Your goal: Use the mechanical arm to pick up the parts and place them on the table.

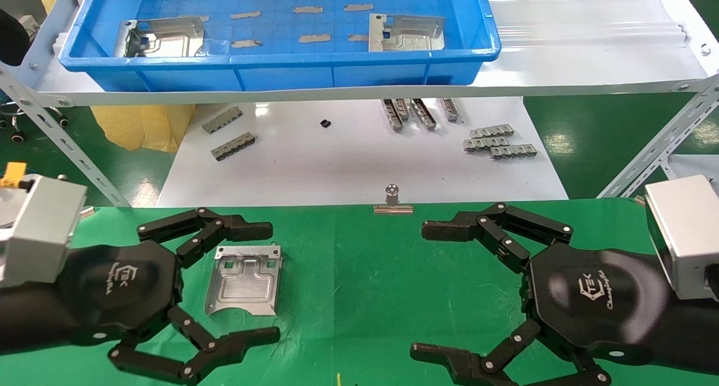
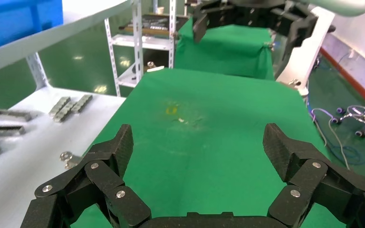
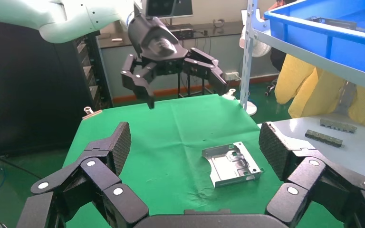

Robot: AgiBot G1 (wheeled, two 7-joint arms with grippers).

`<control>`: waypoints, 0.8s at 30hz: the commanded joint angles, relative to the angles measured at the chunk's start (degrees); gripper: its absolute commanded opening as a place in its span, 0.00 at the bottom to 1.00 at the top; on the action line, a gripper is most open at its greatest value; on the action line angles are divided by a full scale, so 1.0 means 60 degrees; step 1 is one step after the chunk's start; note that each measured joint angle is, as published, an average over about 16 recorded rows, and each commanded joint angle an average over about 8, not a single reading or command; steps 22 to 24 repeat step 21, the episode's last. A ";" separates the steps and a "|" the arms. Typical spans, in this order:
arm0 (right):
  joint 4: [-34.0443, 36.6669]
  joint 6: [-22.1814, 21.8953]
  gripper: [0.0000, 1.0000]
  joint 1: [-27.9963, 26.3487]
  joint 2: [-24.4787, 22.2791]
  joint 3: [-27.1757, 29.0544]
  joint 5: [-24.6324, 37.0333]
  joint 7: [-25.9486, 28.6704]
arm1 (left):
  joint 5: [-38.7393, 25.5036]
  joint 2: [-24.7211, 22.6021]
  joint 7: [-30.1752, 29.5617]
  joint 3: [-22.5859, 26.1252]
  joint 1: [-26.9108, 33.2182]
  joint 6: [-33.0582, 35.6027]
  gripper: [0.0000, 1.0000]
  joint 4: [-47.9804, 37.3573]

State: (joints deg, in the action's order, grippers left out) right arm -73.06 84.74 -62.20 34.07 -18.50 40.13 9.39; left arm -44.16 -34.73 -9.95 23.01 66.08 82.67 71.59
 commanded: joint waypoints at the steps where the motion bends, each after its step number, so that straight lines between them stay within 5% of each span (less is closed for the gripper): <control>1: 0.0000 0.0000 1.00 0.0000 0.0000 -0.0001 0.0000 0.0000 | 0.0072 -0.0009 -0.0025 -0.0219 -0.0142 0.0095 1.00 0.0062; 12: 0.0001 -0.0002 1.00 0.0001 -0.0002 -0.0002 -0.0002 -0.0002 | 0.0411 -0.0049 -0.0142 -0.1244 -0.0803 0.0539 1.00 0.0348; 24: 0.0002 -0.0003 1.00 0.0001 -0.0003 -0.0002 -0.0004 -0.0002 | 0.0466 -0.0053 -0.0153 -0.1338 -0.0871 0.0588 1.00 0.0383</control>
